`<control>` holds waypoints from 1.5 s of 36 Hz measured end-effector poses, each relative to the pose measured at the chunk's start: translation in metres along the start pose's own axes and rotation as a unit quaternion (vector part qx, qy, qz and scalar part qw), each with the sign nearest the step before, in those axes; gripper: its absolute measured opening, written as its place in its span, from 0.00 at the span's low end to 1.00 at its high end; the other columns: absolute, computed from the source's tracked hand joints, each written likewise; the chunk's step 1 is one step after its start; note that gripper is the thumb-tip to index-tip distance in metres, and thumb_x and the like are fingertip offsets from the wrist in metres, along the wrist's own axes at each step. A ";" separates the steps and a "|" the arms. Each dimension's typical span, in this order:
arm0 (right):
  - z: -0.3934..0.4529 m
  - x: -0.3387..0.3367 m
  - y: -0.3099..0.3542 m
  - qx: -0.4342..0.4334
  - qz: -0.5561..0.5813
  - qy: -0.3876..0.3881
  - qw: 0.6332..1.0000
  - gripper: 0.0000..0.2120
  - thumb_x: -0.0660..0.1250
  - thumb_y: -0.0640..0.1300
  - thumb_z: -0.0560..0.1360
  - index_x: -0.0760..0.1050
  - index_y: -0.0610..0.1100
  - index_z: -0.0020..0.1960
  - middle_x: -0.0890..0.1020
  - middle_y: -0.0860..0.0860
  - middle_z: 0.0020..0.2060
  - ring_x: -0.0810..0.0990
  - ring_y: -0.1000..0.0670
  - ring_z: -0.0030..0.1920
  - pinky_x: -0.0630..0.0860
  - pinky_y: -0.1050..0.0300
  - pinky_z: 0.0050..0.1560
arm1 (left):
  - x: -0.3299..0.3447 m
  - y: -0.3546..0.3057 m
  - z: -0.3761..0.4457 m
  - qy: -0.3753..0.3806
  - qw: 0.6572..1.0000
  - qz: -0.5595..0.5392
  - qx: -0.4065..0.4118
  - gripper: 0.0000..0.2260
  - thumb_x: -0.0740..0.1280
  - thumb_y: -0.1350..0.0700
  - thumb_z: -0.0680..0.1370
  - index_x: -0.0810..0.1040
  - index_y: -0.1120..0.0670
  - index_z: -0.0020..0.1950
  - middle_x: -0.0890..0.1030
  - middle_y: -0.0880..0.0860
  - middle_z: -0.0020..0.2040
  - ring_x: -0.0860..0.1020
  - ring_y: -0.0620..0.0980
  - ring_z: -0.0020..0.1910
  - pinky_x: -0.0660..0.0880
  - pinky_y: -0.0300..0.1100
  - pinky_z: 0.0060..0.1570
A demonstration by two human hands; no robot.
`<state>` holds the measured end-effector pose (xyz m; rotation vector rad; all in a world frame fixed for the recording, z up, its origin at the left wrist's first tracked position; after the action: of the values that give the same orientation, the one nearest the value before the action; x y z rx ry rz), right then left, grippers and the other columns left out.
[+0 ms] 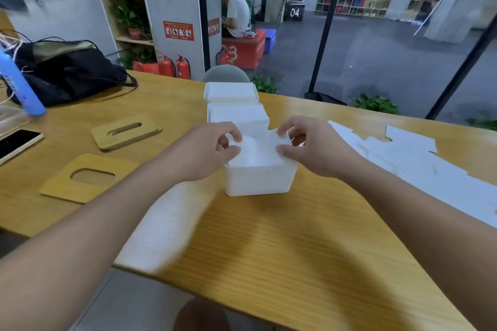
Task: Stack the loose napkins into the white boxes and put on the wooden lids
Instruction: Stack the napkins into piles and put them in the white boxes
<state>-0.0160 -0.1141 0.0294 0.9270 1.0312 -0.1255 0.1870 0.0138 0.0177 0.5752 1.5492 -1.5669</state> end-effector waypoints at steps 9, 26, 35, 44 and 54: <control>0.011 0.008 0.012 -0.055 -0.120 0.052 0.990 0.12 0.75 0.57 0.79 0.80 0.58 0.60 0.82 0.61 0.51 0.74 0.64 0.46 0.69 0.50 0.62 | 0.003 -0.022 0.015 0.007 0.989 0.148 0.017 0.05 0.72 0.47 0.82 0.81 0.44 0.56 0.78 0.40 0.45 0.76 0.39 0.42 0.70 0.42 0.36; 0.036 0.031 0.010 -0.108 -0.288 0.135 0.942 0.08 0.66 0.60 0.82 0.83 0.62 0.57 0.84 0.60 0.52 0.78 0.50 0.56 0.64 0.46 0.67 | 0.030 -0.018 0.045 0.054 0.959 0.273 -0.052 0.06 0.72 0.57 0.79 0.82 0.45 0.49 0.80 0.46 0.47 0.80 0.48 0.43 0.72 0.42 0.34; 0.042 0.027 0.006 -0.090 -0.285 0.119 0.947 0.15 0.73 0.59 0.80 0.83 0.57 0.64 0.82 0.61 0.55 0.75 0.51 0.57 0.64 0.49 0.64 | 0.033 -0.016 0.046 0.061 0.953 0.291 -0.053 0.07 0.67 0.59 0.81 0.80 0.45 0.52 0.80 0.47 0.51 0.80 0.51 0.48 0.72 0.43 0.40; 0.051 0.052 0.000 -0.026 -0.286 0.233 0.929 0.09 0.67 0.42 0.79 0.86 0.44 0.54 0.86 0.46 0.50 0.78 0.45 0.45 0.69 0.54 0.43 | 0.033 -0.025 0.044 0.075 0.913 0.400 -0.040 0.07 0.61 0.53 0.87 0.78 0.45 0.54 0.77 0.51 0.50 0.64 0.55 0.54 0.57 0.50 0.51; 0.056 0.055 0.001 -0.038 -0.278 0.221 0.934 0.11 0.67 0.42 0.78 0.85 0.44 0.56 0.87 0.46 0.56 0.83 0.40 0.56 0.82 0.39 0.57 | 0.037 -0.020 0.045 0.148 0.899 0.411 -0.030 0.17 0.64 0.36 0.85 0.85 0.46 0.57 0.81 0.47 0.54 0.70 0.53 0.63 0.65 0.49 0.64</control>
<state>0.0520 -0.1360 -0.0026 0.5777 1.6934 -0.3577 0.1608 -0.0405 0.0051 1.2789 1.2827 -0.7984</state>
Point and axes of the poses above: each hand's wrist, its own z-axis towards the middle knuckle, its own x-axis out of the palm, y = z × x, the point moved 8 cm from there along z, towards the middle knuckle
